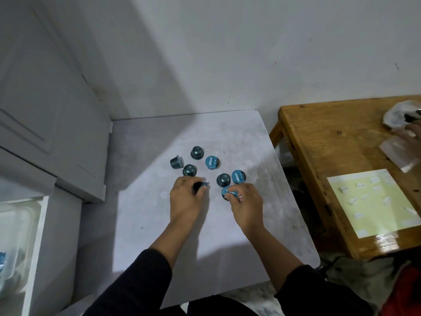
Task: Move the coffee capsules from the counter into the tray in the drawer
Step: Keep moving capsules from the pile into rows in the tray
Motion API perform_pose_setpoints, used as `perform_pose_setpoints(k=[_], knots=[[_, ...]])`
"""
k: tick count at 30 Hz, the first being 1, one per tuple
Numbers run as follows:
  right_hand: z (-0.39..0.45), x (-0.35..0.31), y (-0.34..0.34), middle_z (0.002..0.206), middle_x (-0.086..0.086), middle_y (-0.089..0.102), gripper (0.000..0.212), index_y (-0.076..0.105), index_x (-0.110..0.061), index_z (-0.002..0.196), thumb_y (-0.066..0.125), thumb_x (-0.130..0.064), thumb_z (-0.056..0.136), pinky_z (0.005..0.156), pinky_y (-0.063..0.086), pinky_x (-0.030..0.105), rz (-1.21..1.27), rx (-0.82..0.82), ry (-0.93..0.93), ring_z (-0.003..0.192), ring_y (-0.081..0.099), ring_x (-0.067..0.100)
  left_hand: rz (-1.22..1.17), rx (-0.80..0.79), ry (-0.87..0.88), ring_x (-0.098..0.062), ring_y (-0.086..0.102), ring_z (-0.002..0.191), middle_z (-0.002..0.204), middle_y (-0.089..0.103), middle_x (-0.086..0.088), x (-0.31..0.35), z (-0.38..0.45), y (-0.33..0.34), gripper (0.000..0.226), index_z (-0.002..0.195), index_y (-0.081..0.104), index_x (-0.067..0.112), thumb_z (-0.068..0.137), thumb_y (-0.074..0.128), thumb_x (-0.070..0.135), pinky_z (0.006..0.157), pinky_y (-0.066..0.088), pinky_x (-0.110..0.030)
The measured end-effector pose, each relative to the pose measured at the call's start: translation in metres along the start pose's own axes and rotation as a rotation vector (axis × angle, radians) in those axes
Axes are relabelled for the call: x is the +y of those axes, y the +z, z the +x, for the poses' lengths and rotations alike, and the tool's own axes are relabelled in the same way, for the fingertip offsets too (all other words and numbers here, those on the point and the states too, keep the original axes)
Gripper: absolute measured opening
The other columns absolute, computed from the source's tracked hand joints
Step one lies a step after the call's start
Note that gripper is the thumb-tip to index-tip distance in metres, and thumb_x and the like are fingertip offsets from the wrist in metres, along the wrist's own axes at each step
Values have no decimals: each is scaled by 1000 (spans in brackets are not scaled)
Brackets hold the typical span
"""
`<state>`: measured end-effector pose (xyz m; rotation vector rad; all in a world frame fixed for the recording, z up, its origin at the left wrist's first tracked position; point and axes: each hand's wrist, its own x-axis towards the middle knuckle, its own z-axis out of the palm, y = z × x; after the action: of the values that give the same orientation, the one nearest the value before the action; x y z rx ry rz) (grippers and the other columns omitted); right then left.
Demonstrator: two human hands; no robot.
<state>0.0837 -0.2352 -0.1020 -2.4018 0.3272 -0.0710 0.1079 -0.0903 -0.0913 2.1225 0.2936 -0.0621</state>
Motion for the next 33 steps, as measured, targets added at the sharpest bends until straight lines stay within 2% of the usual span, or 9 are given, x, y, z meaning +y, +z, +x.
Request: perform_pose_setpoints(k=[3,8,12,15,18,21,23,28,33], knots=[[4,1,1,102,7,66,13,71,-13,95,63,-12,86,68,33,4,-17,-35,6,90,61,16,-33,19,-23,-9,60,89,104,62,0,-1,-1,-1,17,95,73,21,83,63,15,75,34,0],[6,-2,3,95,3,70,16,73,-19,92,60,-11,85,75,52,24,92,-95,65,81,66,18,-180,39,-118,-8,63,86,97,70,3,2,-3,-8,19,92,73,23,85,59,12,78,40,-5],[12,-18,-8,80,-2,67,19,73,-16,93,57,-11,87,59,41,4,169,-138,79,65,62,8,-301,38,-156,-10,66,89,96,72,5,6,-5,-19,21,93,72,26,86,59,12,92,49,-26],[18,-37,-17,76,-4,66,20,73,-17,92,56,-10,85,58,40,4,187,-128,26,58,59,-1,-383,40,-154,-14,68,89,93,72,6,14,-3,-33,22,92,72,29,86,60,11,91,52,-30],[20,-63,-28,88,11,70,18,71,-8,92,58,1,85,66,50,15,514,-157,86,65,62,7,-446,14,-105,-12,69,85,90,72,9,23,-3,-57,25,87,72,32,86,60,9,87,53,-29],[20,-99,-41,82,8,69,19,71,-10,87,57,3,86,60,48,13,697,-255,88,63,61,7,-503,-37,-52,-6,69,80,89,73,8,32,-5,-94,27,84,72,31,87,59,7,80,53,-20],[19,-123,-47,77,3,68,20,71,-13,84,57,2,86,52,45,8,720,-298,51,58,58,7,-524,-63,-34,-3,68,76,80,73,11,35,-8,-122,29,82,71,29,87,58,4,74,53,-13],[2,-183,-47,74,2,68,24,71,-18,78,59,2,84,61,49,15,733,-417,-68,56,58,7,-434,-89,38,0,65,69,70,73,13,34,-27,-203,27,86,71,24,87,57,2,67,51,-8],[-30,-239,-28,74,-4,67,27,71,-22,75,60,1,84,62,51,10,635,-576,-191,57,61,4,-301,-123,67,-9,66,77,84,76,0,11,-44,-287,26,82,75,27,84,63,5,78,54,-19]])
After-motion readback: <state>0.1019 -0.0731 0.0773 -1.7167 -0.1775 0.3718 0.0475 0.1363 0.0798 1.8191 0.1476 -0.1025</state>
